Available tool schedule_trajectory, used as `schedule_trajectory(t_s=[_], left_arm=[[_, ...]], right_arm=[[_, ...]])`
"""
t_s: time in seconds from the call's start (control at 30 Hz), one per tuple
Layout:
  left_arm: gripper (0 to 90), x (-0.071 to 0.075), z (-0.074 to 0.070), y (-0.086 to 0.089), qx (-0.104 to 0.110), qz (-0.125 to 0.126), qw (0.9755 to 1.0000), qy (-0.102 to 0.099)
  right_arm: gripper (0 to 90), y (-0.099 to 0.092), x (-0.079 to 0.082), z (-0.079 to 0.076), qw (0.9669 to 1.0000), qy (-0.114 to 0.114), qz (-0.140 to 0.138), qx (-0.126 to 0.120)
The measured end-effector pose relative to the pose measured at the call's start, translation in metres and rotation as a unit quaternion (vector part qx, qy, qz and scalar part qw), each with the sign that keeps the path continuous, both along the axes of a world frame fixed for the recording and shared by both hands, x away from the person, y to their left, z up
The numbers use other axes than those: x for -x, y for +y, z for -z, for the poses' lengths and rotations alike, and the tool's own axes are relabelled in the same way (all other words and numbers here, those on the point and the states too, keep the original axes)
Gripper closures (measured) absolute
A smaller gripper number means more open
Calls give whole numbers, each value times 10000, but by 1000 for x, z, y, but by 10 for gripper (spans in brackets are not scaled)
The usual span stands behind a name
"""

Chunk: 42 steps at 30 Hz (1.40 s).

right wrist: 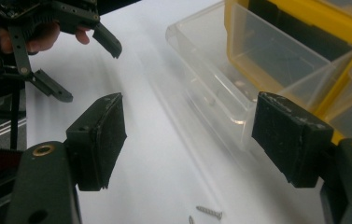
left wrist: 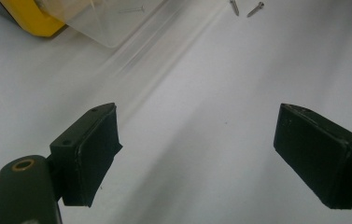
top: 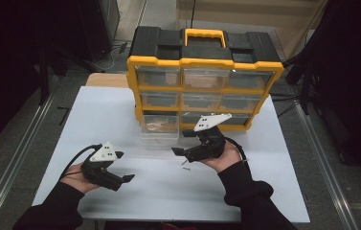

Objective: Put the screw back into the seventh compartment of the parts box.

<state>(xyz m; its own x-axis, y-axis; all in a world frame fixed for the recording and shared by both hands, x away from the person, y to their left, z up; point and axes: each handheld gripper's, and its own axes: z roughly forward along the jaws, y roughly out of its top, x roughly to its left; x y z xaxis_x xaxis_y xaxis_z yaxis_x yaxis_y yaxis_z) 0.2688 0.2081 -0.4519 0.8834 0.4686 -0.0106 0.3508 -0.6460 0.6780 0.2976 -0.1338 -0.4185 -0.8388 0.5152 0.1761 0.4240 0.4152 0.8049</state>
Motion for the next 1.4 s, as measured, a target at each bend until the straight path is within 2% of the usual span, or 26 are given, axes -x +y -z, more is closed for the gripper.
schedule_trajectory(t_s=[0.27,0.83,1.4], left_arm=[[140,0,0,0,4,3,10000,5],[140,0,0,0,11,2,10000,12],[140,1,0,0,18,-2,10000,4]], right_arm=[[274,-10,6,5,9999,123,73,-41],[274,-21,18,17,9997,211,78,-74],[284,-31,31,34,9997,210,134,19]])
